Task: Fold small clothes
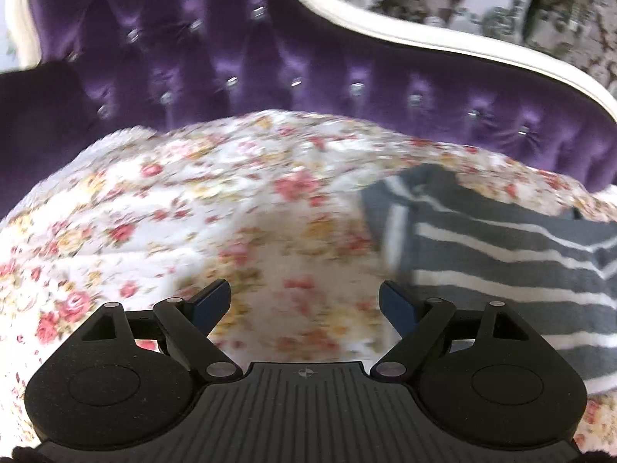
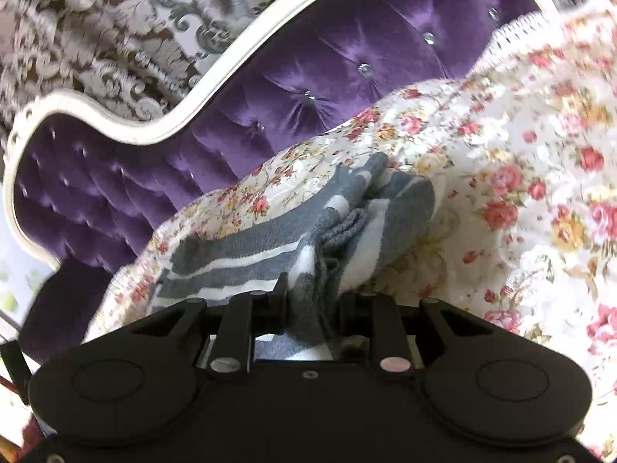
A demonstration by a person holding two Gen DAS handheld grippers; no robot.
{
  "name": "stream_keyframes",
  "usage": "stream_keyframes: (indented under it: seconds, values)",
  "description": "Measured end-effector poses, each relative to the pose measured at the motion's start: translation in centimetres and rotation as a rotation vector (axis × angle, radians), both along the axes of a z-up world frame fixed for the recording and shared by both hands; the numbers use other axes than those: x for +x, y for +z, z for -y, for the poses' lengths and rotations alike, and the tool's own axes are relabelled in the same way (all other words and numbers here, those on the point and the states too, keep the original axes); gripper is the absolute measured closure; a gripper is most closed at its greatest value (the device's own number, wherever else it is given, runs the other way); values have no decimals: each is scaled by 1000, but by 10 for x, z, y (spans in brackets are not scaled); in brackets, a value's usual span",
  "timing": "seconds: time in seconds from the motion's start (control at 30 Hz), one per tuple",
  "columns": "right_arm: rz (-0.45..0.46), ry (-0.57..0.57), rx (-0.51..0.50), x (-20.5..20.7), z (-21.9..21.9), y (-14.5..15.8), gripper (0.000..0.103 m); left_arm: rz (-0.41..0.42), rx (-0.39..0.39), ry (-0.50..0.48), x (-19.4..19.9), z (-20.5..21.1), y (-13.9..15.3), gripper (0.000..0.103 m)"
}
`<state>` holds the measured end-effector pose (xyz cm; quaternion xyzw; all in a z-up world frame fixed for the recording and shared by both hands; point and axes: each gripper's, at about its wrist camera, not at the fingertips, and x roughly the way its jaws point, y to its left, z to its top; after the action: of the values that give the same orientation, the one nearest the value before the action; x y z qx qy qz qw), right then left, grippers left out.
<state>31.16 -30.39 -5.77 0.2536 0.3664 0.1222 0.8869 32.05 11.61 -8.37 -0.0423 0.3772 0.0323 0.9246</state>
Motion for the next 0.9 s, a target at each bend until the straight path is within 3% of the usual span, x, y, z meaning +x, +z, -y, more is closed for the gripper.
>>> stream_keyframes:
  seconds: [0.23, 0.47, 0.57, 0.8, 0.9]
  values:
    - [2, 57, -59, 16, -35, 39, 71, -27, -90, 10, -14, -23, -8, 19]
    - [40, 194, -113, 43, -118, 73, 72, 4, -141, -31, -36, -25, -3, 19]
    - [24, 254, -149, 53, -159, 68, 72, 13, -167, -43, -41, -28, 0, 19]
    - [-53, 398, -277, 59, -246, 22, 70, 8, -190, -62, -50, -31, -1, 19]
    - [-40, 436, -315, 55, -258, 14, 57, 6, -189, -77, -55, -31, -2, 19]
